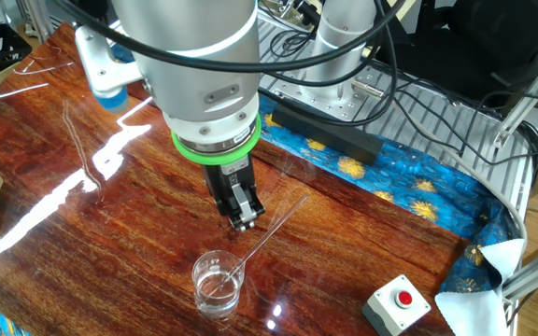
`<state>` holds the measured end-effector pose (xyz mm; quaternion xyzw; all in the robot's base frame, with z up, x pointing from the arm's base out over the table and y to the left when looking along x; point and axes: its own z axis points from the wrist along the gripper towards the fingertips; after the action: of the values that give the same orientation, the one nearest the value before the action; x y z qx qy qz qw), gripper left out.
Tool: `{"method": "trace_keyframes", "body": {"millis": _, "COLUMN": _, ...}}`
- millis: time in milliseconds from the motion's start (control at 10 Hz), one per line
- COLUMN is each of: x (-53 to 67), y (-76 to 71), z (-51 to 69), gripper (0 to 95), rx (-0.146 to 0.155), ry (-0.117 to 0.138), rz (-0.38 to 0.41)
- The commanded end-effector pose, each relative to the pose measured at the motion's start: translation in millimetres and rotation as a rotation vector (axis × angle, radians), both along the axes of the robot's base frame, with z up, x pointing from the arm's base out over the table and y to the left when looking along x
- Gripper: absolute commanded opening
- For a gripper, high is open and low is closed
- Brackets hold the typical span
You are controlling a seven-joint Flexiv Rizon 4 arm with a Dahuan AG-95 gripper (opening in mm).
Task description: Stir the beaker with a glass rod
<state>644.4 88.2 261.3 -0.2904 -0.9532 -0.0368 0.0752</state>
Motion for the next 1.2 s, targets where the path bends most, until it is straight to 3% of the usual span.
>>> {"method": "trace_keyframes", "body": {"millis": 100, "x": -3.3, "y": -3.0, "z": 2.4, "gripper": 38.0, "rx": 0.017, "ry": -0.005, "rz": 0.024}}
{"method": "trace_keyframes", "body": {"millis": 200, "x": -6.2, "y": -7.7, "z": 4.4, "gripper": 38.0, "rx": 0.023, "ry": -0.011, "rz": 0.056}}
{"method": "trace_keyframes", "body": {"millis": 300, "x": -9.3, "y": -12.6, "z": 5.4, "gripper": 19.0, "rx": 0.024, "ry": -0.016, "rz": 0.089}}
{"method": "trace_keyframes", "body": {"millis": 900, "x": -42.5, "y": -47.2, "z": -6.9, "gripper": 19.0, "rx": 0.032, "ry": -0.060, "rz": 0.320}}
{"method": "trace_keyframes", "body": {"millis": 1200, "x": -53.1, "y": -54.7, "z": -16.5, "gripper": 19.0, "rx": 0.014, "ry": -0.059, "rz": 0.416}}
